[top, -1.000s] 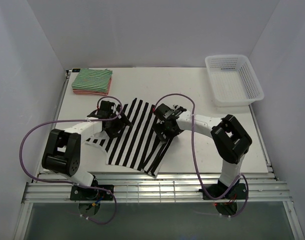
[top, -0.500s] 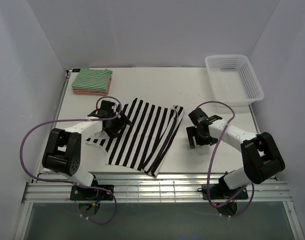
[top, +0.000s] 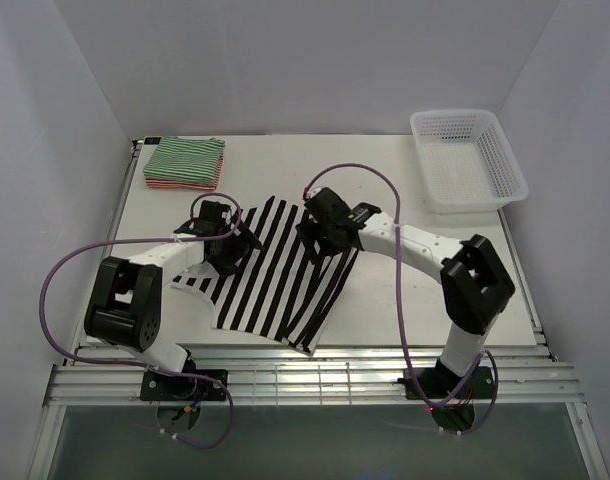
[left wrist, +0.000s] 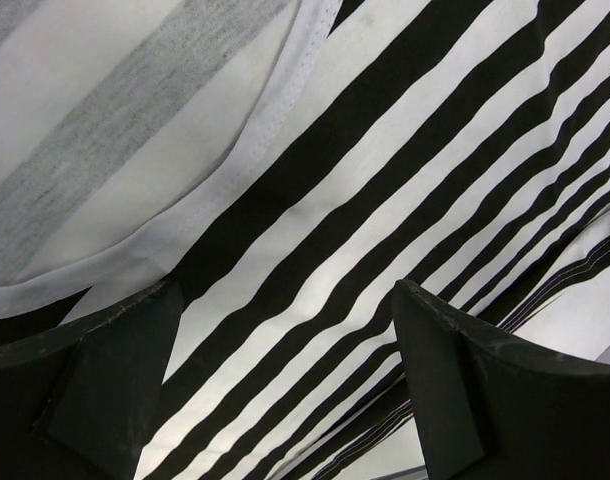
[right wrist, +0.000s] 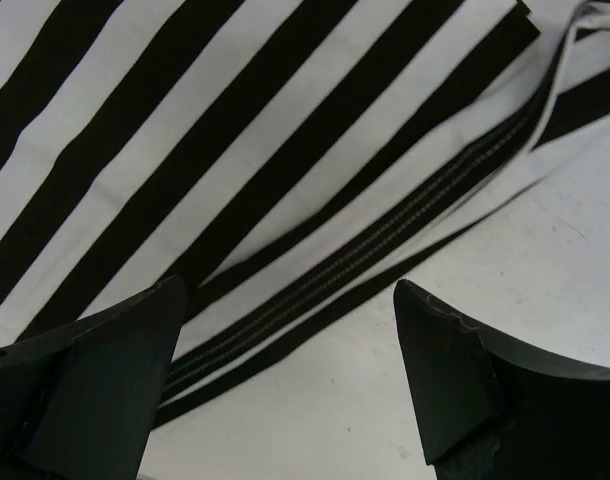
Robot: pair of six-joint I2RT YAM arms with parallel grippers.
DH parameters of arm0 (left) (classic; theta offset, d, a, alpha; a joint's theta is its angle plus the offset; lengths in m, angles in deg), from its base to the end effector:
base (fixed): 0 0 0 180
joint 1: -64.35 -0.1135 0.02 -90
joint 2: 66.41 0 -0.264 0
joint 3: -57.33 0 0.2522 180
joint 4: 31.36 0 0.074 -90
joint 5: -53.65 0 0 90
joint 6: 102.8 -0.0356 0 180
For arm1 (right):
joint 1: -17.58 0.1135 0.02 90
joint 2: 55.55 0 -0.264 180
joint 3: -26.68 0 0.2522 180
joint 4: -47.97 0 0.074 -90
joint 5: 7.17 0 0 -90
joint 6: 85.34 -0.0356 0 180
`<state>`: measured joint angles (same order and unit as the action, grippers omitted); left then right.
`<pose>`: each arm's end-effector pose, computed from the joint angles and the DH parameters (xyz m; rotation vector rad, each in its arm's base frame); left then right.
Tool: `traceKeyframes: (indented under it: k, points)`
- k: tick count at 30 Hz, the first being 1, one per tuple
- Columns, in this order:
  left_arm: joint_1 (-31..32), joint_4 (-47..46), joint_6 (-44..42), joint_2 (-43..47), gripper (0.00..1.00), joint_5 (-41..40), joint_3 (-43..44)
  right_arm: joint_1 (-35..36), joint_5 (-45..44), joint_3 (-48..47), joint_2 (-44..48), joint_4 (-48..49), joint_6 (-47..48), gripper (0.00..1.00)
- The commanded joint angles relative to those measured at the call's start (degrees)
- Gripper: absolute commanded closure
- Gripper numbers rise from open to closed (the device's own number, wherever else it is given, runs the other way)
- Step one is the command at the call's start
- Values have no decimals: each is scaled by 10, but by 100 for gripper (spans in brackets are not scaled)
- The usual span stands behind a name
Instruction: Fold and stack the tank tops
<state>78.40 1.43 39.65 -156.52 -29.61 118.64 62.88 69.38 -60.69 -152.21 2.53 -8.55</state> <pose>0.2837 -0.0753 0.1598 -0.8638 2.6050 -0.5160 0.2607 0.2517 0.2463 -0.5988 2.4200 0.1307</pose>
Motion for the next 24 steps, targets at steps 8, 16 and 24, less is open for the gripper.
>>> traceKeyframes:
  k: [8,16,24]
  points:
    - [-2,24,17,-13,2,-85,-28,30,-84,-14,-104,-44,-29,10]
    - [-16,25,20,-14,2,-92,-41,-5,-124,138,-43,-45,-52,10]
    - [-44,28,20,-18,2,-91,-51,-109,-143,269,136,-96,-95,10]
